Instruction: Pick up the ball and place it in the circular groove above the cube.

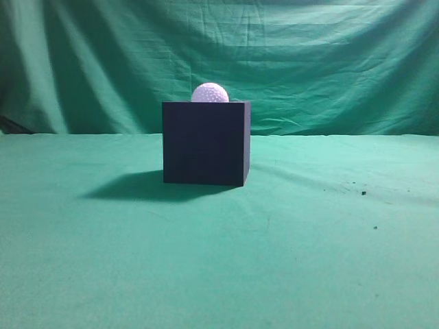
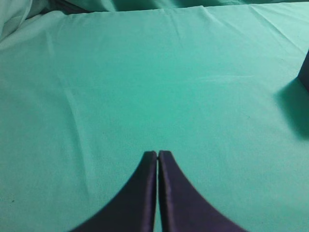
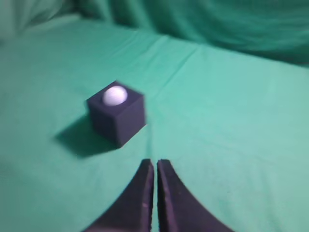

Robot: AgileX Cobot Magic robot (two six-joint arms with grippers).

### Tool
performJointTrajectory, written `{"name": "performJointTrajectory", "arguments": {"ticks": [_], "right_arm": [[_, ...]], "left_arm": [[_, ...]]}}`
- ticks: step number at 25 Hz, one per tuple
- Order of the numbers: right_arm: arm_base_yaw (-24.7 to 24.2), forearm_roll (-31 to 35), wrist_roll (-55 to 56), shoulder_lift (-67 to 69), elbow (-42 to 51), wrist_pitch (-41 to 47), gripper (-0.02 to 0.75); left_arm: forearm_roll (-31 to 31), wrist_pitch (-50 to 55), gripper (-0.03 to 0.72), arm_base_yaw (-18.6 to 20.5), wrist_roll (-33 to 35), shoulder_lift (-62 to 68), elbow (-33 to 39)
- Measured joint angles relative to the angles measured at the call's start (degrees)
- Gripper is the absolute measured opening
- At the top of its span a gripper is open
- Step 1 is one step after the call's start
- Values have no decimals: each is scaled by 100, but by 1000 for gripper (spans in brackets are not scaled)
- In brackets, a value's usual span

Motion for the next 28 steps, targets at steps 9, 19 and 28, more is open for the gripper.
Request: {"name": "performJointTrajectory", "arguments": {"ticks": [9, 19, 28], "right_arm": [[-1994, 46, -9, -1566, 2219, -1567, 0], [-2628, 199, -9, -1697, 3090, -1746, 0], [-2637, 237, -9, -1697, 3090, -1759, 47]], "left_arm": [[0, 0, 0, 0, 0, 0, 0], [0, 0, 0, 0, 0, 0, 0], [0, 0, 0, 0, 0, 0, 0]]}}
